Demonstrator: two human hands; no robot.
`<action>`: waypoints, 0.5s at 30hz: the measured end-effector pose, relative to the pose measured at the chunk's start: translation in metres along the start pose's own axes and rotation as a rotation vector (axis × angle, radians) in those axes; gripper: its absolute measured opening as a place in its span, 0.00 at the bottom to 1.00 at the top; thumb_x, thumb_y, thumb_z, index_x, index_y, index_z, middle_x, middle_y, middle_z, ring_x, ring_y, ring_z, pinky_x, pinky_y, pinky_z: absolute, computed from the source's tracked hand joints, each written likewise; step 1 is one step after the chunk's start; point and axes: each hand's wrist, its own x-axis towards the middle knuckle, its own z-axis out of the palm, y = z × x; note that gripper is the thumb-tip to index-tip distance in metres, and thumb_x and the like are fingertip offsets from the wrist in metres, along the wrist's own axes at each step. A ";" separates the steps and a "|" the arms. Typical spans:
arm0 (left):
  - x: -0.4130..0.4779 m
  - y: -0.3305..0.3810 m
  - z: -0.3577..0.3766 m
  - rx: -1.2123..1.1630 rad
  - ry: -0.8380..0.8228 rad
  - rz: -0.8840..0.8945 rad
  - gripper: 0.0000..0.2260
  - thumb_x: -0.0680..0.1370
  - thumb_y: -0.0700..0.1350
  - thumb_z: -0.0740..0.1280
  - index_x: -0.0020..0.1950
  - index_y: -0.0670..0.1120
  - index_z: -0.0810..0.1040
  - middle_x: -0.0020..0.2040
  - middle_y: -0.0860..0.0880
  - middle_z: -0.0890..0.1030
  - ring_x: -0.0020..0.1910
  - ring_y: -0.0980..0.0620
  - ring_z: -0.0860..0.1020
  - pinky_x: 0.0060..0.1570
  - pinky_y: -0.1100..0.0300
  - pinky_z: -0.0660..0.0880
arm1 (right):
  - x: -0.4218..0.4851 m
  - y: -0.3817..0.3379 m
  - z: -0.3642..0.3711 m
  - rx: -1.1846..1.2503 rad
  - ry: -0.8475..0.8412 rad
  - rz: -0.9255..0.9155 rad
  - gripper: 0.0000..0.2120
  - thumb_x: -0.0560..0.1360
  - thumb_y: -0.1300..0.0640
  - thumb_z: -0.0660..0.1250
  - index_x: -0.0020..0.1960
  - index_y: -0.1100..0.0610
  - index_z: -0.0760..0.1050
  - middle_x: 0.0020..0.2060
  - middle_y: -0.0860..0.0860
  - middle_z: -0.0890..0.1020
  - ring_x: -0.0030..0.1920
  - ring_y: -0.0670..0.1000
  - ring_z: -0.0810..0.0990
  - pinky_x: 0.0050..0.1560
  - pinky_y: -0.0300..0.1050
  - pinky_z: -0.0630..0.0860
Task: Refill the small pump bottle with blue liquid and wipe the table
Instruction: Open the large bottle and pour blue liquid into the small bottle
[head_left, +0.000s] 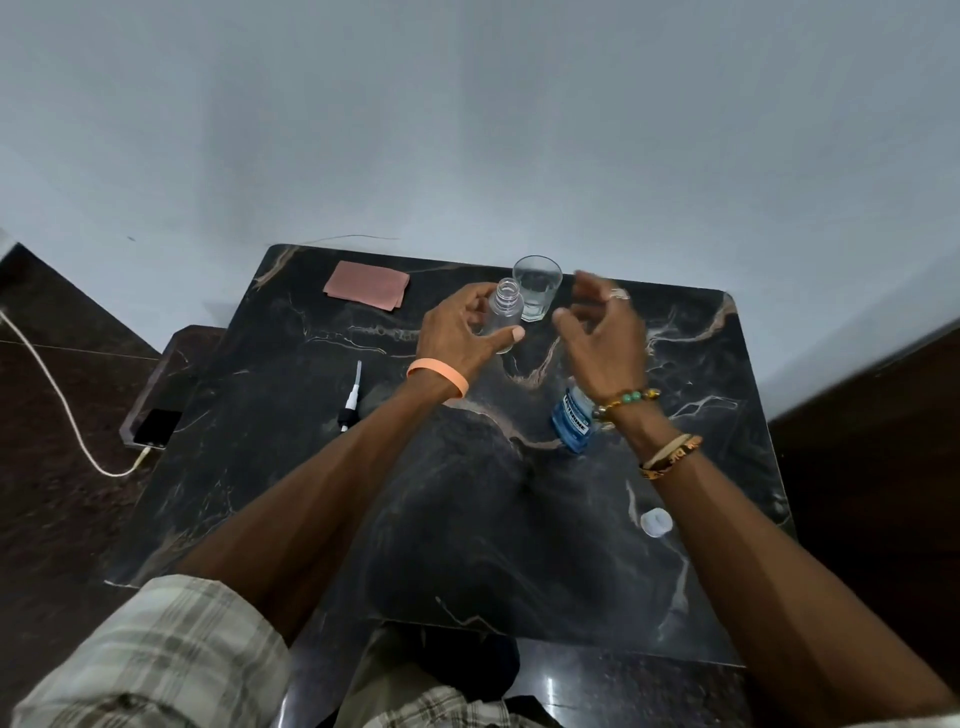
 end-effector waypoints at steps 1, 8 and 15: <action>0.000 0.000 0.000 0.004 0.006 0.001 0.25 0.65 0.52 0.79 0.59 0.53 0.77 0.53 0.55 0.82 0.48 0.57 0.80 0.45 0.67 0.76 | -0.001 0.004 -0.010 0.044 0.053 -0.004 0.25 0.74 0.53 0.71 0.69 0.53 0.69 0.56 0.45 0.77 0.52 0.44 0.78 0.48 0.34 0.77; -0.006 -0.001 0.002 -0.033 0.008 -0.008 0.25 0.64 0.49 0.80 0.59 0.52 0.77 0.54 0.52 0.82 0.50 0.56 0.81 0.51 0.61 0.79 | -0.023 0.065 -0.048 0.042 -0.018 0.104 0.54 0.55 0.35 0.79 0.74 0.52 0.62 0.69 0.54 0.71 0.65 0.52 0.73 0.60 0.48 0.76; -0.016 -0.002 0.011 -0.022 -0.004 -0.048 0.28 0.65 0.49 0.80 0.61 0.49 0.74 0.56 0.49 0.82 0.50 0.54 0.81 0.50 0.60 0.80 | -0.055 0.121 -0.026 0.070 -0.051 0.226 0.63 0.46 0.33 0.81 0.74 0.53 0.61 0.71 0.53 0.69 0.68 0.50 0.70 0.66 0.48 0.71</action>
